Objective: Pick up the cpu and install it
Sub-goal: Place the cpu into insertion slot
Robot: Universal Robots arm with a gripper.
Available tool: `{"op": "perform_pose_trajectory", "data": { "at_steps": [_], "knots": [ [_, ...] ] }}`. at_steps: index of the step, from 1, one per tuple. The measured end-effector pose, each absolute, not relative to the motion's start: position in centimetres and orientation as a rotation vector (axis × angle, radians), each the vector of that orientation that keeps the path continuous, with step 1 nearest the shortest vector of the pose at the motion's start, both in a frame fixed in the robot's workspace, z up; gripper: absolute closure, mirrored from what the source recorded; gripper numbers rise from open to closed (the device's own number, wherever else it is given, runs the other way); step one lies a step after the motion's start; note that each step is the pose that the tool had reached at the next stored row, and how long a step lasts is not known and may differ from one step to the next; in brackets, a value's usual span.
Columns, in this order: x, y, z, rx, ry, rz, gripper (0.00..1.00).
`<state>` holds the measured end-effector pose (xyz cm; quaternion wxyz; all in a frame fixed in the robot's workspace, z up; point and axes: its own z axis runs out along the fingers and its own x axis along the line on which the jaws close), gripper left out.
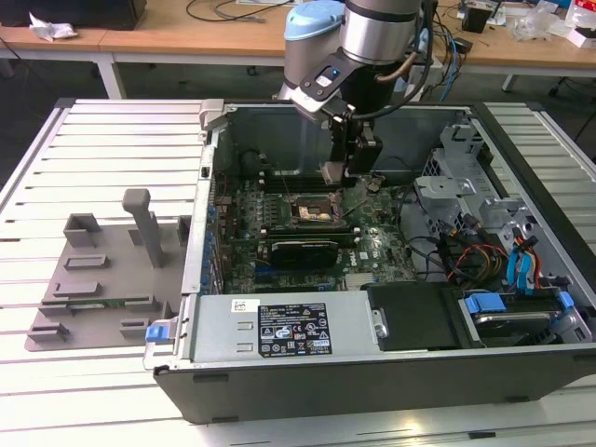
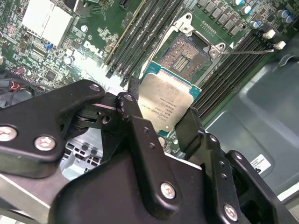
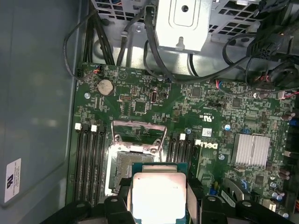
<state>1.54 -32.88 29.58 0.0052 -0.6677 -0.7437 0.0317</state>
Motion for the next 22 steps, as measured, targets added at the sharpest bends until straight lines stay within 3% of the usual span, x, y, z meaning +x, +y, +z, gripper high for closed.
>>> {"op": "perform_pose_trajectory", "data": {
  "at_steps": [22],
  "knots": [
    [1.4, -32.8, 27.5, -2.091, -2.329, 0.099, 0.45]
  ]
}}
